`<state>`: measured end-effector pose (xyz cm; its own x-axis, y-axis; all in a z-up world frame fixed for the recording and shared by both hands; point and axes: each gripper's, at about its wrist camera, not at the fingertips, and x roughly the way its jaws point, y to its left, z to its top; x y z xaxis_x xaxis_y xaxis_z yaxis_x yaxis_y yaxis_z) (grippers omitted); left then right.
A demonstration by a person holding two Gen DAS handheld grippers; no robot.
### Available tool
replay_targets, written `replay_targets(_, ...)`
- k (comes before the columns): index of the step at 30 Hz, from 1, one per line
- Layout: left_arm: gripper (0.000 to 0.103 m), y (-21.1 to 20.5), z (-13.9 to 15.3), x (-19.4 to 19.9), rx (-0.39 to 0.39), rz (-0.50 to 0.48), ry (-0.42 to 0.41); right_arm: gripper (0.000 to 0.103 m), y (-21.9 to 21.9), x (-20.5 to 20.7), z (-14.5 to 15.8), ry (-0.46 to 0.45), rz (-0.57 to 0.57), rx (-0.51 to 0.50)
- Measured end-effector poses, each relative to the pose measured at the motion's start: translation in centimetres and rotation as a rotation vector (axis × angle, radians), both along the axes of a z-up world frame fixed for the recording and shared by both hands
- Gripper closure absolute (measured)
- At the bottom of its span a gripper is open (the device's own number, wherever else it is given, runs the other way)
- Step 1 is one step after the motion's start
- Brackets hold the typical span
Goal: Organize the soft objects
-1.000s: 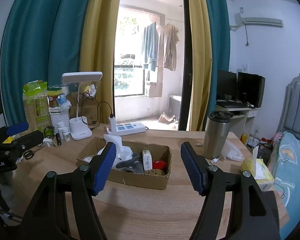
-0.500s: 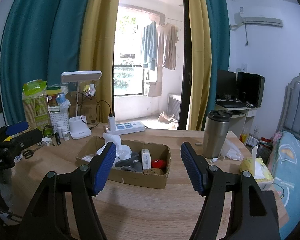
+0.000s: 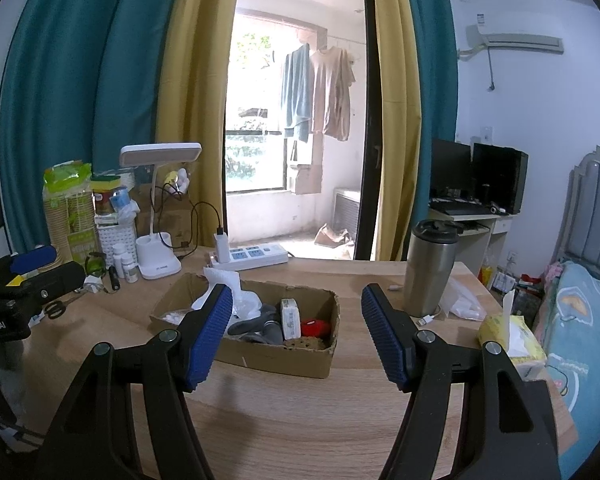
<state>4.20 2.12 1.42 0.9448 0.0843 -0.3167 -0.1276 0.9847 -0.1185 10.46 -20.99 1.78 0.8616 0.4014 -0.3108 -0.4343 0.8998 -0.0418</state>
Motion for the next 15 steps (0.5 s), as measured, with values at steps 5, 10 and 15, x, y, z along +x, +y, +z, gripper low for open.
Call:
replay_targets(5,0.002,-0.03,-0.01,0.02,0.0,0.001,-0.001,0.032,-0.04,0.02,-0.01,0.0,0.0,0.001)
replay_targets(10,0.002,-0.02,-0.01,0.04,0.001,-0.001,0.001,0.032,-0.11,0.05,-0.04,0.002,0.002,-0.001)
replay_targets(15,0.002,-0.01,-0.5,0.28,-0.02,-0.038,0.021,0.032,0.03,0.04,-0.13,0.003,0.001,-0.002)
